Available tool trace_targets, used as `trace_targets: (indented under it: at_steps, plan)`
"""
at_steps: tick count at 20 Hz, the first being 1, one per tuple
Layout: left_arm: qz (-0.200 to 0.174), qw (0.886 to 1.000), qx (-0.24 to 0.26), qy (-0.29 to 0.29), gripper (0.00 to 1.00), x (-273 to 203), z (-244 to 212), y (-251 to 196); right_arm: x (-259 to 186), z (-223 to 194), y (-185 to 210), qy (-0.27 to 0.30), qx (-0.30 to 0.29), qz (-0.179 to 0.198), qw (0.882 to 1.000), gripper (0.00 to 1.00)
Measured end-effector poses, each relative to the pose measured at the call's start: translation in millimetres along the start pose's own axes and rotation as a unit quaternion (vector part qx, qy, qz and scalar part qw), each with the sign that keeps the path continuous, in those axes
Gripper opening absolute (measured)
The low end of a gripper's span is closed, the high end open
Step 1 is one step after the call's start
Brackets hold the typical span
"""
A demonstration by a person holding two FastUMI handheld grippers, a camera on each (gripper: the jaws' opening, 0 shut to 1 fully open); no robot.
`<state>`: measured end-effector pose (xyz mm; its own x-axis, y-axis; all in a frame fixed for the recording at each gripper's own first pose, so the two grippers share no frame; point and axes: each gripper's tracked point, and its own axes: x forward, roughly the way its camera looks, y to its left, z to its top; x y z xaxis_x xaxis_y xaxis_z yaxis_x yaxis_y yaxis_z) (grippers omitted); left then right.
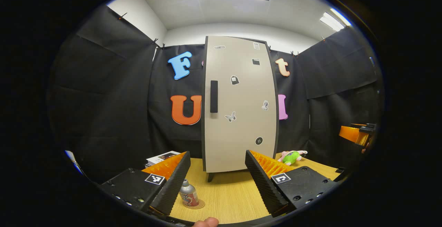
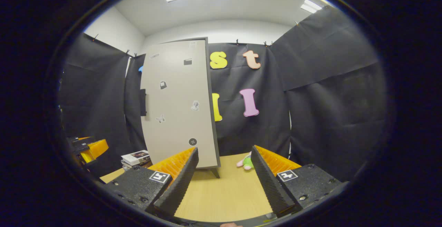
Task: Open the cabinet door with the right hand, grasp the bottle in the cabinet with the left hand and place it on the coaster, then close the cabinet door with the right hand.
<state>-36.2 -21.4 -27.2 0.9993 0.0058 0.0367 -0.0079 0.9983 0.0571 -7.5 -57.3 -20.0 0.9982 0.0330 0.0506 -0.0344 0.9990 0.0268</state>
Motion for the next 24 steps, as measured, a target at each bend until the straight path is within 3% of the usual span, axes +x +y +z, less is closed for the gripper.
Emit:
trace_targets:
  at_steps: [3, 4, 5, 24]
  plan:
    - [-0.001, 1.0, 0.002, -0.003, 0.96, -0.1, 1.3, -1.9, -0.5, 2.8, 1.2, -0.005, -0.005, 0.002, 1.0, 0.98]
    - [-0.003, 1.0, 0.001, -0.002, 0.96, 1.1, 0.2, -3.2, -1.2, 2.9, 0.6, -0.005, -0.006, 0.002, 1.0, 0.93]
    - [-0.003, 1.0, 0.0, -0.002, 0.96, 2.3, -0.7, -2.9, -1.4, 4.1, 0.0, -0.006, -0.005, 0.002, 1.0, 0.98]
    - [-0.011, 1.0, 0.0, -0.001, 0.96, 3.3, -3.4, -13.5, -8.1, 9.5, -10.6, -0.012, 0.006, -0.008, 1.0, 0.98]
